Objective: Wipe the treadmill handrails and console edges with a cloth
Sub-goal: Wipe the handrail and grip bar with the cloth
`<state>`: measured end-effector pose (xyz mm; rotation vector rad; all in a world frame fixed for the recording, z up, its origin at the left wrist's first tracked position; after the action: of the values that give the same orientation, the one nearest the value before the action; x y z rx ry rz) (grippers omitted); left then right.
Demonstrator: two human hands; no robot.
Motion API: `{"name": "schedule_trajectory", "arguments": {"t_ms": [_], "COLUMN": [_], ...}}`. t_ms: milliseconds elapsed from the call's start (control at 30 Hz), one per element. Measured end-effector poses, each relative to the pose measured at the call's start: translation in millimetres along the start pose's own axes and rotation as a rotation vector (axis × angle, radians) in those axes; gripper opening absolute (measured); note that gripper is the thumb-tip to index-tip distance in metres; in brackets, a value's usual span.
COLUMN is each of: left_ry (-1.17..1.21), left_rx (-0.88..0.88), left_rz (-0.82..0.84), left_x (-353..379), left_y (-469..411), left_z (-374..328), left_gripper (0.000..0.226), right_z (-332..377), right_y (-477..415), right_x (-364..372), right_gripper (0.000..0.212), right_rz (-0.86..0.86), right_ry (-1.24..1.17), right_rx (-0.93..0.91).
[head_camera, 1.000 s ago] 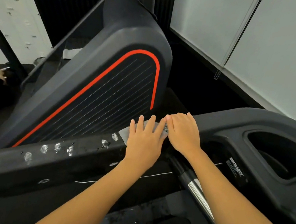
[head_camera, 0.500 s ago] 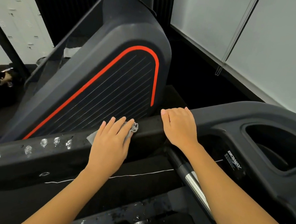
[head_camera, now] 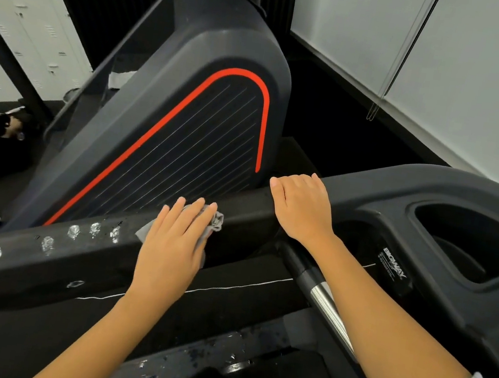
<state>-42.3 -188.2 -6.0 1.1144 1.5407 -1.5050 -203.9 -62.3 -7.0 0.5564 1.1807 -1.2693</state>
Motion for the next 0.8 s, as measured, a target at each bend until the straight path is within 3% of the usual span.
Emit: {"name": "schedule_trajectory", "arguments": {"t_ms": [233, 400, 800], "left_ry": [0.106, 0.166, 0.016], "left_rx": [-0.162, -0.185, 0.101], "left_rz": [-0.031, -0.022, -0.001], "left_x": [6.3, 5.2, -7.7], "left_y": [-19.1, -42.3, 21.1], "left_z": [7.6, 8.2, 7.3], "left_gripper": [0.033, 0.030, 0.044], "right_z": [0.3, 0.6, 1.9], "right_y": [1.1, 0.4, 0.1], "right_x": [-1.4, -0.7, 0.3], "right_gripper": [0.061, 0.057, 0.040], "right_rz": [-0.009, 0.010, 0.063], "right_ry": [-0.019, -0.004, 0.037], "right_rx": [-0.005, -0.011, 0.009]}}
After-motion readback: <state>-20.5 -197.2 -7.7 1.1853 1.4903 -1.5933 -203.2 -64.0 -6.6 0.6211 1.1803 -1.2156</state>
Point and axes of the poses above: each hand's wrist, its own y-axis away from the middle knuckle, its own x-axis out of the palm, z = x × y, the point moved 9 cm from there along -y, towards the middle knuckle, and after that the axes turned 15 degrees about x, right-handed, at the moved point
